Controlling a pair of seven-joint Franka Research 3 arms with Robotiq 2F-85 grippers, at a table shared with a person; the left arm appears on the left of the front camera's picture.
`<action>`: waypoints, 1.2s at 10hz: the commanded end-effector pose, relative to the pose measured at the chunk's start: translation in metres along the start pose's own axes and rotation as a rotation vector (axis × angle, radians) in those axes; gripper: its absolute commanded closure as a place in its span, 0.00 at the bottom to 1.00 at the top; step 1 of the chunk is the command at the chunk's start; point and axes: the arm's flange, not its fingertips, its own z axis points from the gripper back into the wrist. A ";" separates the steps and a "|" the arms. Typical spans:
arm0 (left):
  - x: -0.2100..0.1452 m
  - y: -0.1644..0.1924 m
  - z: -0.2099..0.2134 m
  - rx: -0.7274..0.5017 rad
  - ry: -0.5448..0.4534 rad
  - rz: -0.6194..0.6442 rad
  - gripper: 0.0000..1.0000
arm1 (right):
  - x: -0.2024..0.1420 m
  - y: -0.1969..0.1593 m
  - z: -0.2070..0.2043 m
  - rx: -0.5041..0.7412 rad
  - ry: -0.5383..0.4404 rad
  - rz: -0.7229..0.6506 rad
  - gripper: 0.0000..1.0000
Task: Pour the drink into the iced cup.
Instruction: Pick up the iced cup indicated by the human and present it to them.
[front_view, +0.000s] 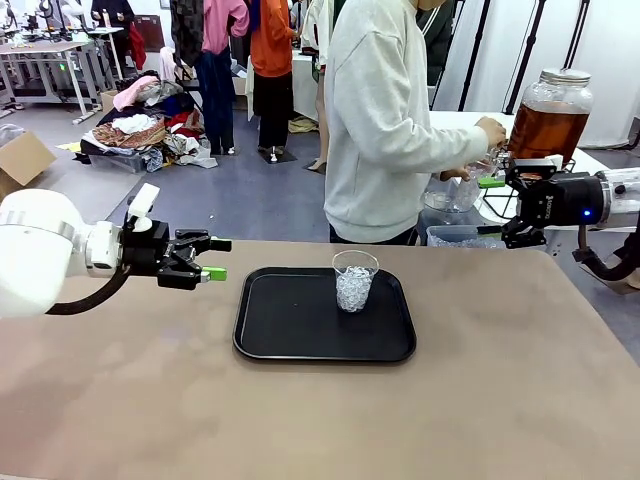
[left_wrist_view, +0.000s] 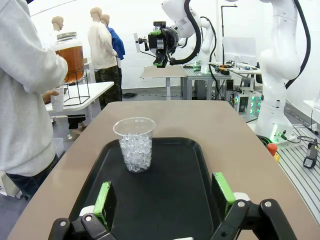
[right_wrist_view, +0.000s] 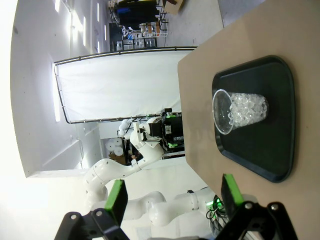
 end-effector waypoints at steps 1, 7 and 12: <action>0.001 0.000 0.000 -0.001 -0.002 -0.006 0.00 | 0.000 0.001 0.000 0.004 0.000 0.001 0.00; 0.001 0.000 0.000 -0.001 -0.002 -0.006 0.00 | 0.000 0.001 0.000 0.004 0.000 0.001 0.00; 0.001 0.000 0.000 -0.001 -0.002 -0.006 0.00 | 0.000 0.001 0.000 0.004 0.000 0.001 0.00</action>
